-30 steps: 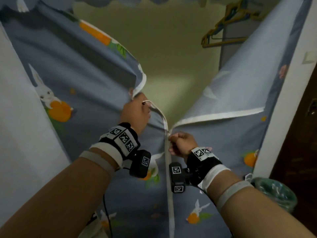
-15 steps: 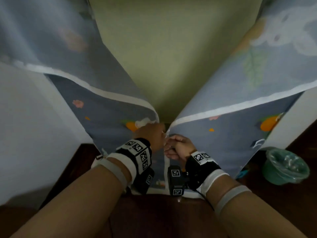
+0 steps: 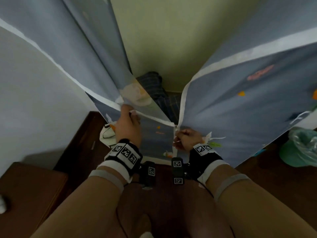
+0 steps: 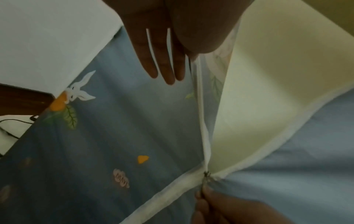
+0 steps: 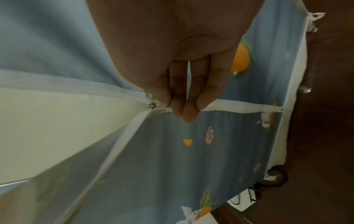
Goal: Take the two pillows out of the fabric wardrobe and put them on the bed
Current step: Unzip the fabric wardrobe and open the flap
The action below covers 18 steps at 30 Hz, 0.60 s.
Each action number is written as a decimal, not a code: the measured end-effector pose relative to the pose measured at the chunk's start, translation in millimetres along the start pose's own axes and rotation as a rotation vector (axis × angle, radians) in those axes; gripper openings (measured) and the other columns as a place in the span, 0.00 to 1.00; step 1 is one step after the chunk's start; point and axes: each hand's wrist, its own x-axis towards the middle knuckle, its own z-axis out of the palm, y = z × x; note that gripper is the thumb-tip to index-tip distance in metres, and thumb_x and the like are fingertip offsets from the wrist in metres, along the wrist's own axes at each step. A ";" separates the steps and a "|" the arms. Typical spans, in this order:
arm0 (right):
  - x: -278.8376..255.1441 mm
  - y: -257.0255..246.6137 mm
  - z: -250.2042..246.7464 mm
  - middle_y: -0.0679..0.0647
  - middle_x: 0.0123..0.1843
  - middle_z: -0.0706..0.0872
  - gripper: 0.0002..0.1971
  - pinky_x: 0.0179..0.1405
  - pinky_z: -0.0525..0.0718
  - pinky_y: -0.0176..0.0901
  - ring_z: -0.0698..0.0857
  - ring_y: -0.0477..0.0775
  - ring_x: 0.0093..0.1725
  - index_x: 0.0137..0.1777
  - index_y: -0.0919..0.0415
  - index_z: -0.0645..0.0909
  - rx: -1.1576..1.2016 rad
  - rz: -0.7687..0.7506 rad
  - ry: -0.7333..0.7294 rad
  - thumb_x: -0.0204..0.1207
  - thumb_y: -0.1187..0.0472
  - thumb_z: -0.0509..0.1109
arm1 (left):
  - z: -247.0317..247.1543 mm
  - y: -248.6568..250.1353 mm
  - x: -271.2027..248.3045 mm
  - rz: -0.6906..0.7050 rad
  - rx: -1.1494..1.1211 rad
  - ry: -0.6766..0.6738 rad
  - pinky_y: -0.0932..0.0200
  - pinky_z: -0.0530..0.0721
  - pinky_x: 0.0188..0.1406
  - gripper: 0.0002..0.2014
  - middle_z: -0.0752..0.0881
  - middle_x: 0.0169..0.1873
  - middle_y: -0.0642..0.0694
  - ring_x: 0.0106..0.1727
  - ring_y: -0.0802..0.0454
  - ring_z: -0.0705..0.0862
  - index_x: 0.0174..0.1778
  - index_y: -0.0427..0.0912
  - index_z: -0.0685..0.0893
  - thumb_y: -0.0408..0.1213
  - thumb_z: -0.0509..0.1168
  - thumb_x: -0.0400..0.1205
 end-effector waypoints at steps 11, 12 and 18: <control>13.0 5.8 -6.7 0.61 0.36 0.88 0.11 0.38 0.91 0.53 0.90 0.64 0.40 0.35 0.60 0.82 -0.137 -0.053 -0.034 0.80 0.62 0.68 | 70.4 -8.3 -37.1 -0.163 -0.042 -0.450 0.53 0.78 0.32 0.37 0.76 0.20 0.39 0.24 0.51 0.75 0.22 0.38 0.74 0.74 0.60 0.67; 16.2 5.7 -7.7 0.61 0.35 0.87 0.10 0.32 0.90 0.49 0.89 0.62 0.36 0.38 0.62 0.81 -0.107 -0.041 -0.036 0.81 0.63 0.67 | 79.1 -9.6 -27.5 -0.207 -0.010 -0.524 0.54 0.81 0.35 0.42 0.82 0.24 0.36 0.26 0.49 0.81 0.26 0.33 0.80 0.77 0.58 0.66; 50.9 28.4 -4.3 0.59 0.34 0.86 0.08 0.34 0.89 0.49 0.87 0.58 0.31 0.38 0.57 0.80 -0.088 0.006 0.054 0.80 0.63 0.67 | 133.3 -46.0 16.0 -0.170 0.037 -0.625 0.41 0.89 0.51 0.21 0.91 0.40 0.44 0.42 0.44 0.91 0.41 0.47 0.88 0.56 0.54 0.74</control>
